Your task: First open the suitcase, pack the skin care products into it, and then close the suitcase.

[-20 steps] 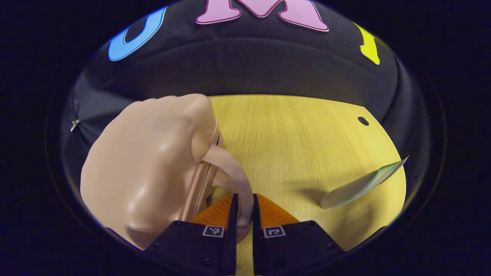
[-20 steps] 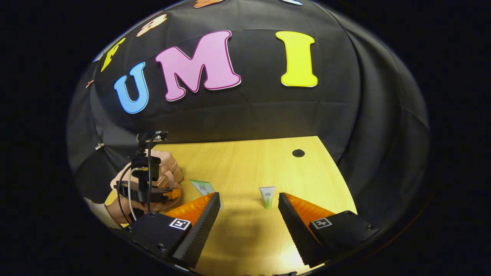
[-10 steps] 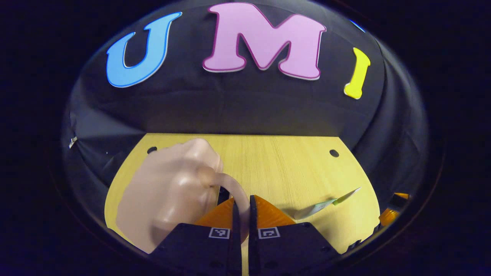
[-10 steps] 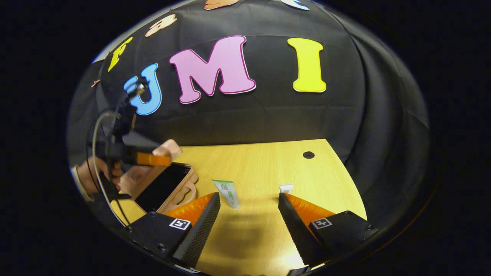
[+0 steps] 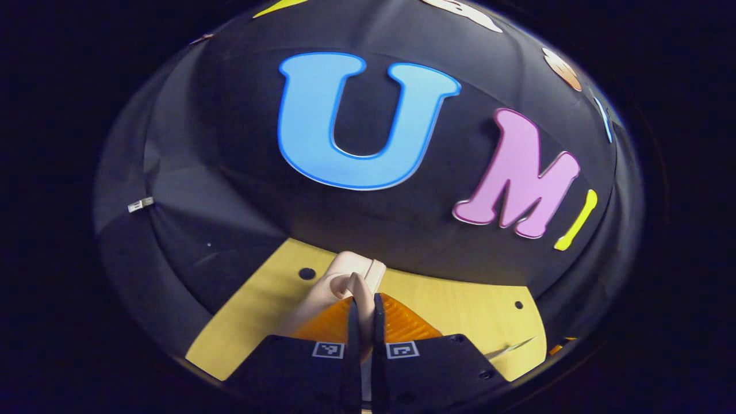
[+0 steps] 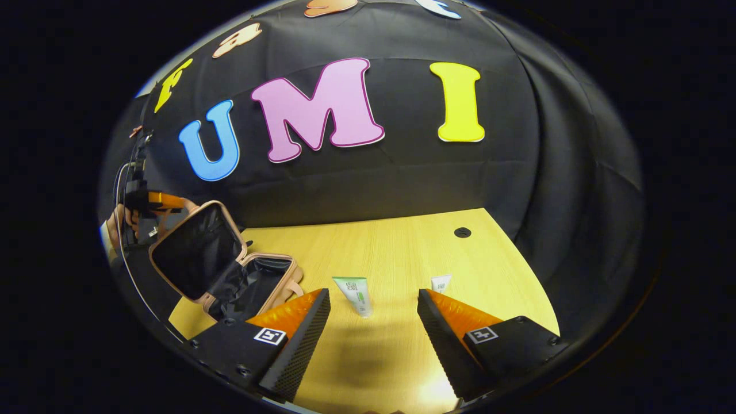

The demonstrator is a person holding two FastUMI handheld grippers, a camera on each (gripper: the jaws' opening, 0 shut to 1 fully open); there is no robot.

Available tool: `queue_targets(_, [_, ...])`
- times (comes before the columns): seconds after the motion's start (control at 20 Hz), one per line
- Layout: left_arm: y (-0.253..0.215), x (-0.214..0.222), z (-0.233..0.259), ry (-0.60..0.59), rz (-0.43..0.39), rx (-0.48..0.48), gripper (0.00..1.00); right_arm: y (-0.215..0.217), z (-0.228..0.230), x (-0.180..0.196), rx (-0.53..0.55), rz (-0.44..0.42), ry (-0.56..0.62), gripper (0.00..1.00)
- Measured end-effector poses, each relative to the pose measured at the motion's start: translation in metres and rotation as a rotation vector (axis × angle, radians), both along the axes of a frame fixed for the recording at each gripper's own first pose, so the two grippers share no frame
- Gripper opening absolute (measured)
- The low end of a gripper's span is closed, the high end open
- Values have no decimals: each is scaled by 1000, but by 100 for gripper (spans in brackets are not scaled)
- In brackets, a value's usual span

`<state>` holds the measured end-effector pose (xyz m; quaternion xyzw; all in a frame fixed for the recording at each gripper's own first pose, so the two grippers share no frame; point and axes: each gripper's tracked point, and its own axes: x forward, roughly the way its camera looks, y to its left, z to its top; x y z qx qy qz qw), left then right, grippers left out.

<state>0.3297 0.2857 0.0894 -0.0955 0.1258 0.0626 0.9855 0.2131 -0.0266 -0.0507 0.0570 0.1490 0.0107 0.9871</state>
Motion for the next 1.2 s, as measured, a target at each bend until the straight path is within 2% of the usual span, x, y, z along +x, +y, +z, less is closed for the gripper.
queue_targets(0.1, [53, 8, -15, 7, 32, 28, 12, 14, 0, -1, -15, -9, -5, 97])
queue_targets(0.2, [91, 20, -37, -2, 34, 17, 12, 25, -5, -1, -52, -8, -7, 97])
queue_targets(0.3, [134, 33, -66, -5, 50, -71, 12, 32, -14, 0, -54, -25, 12, 97])
queue_targets(0.45, [207, 47, -124, 4, 138, -209, 12, 38, -15, 4, -44, -68, -17, 97])
queue_targets(0.55, [224, 49, -153, 7, 176, -316, 11, 33, -20, 5, -91, -86, -33, 97])
queue_targets(0.6, [229, 50, -173, 21, 189, -337, 12, 30, -24, 6, -104, -94, -35, 97])
queue_targets(0.8, [239, 52, -234, 165, 227, -275, 12, 16, -40, 10, -91, -140, -22, 98])
queue_targets(0.9, [246, 46, -244, 224, 274, -186, 14, 5, -43, 11, -106, -157, -28, 97])
queue_targets(1.0, [262, 42, -225, 216, 342, -17, 30, -9, -40, 12, -124, -170, -46, 97])
queue_targets(1.05, [263, 37, -208, 194, 346, 27, 41, -16, -37, 12, -127, -175, -53, 97])
queue_targets(1.1, [256, 27, -187, 169, 340, 56, 46, -22, -33, 13, -128, -182, -67, 98])
queue_targets(1.15, [245, 16, -164, 137, 340, 80, 71, -29, -30, 14, -131, -188, -78, 98])
queue_targets(1.2, [229, 8, -144, 100, 329, 101, 82, -37, -28, 12, -135, -192, -83, 97])
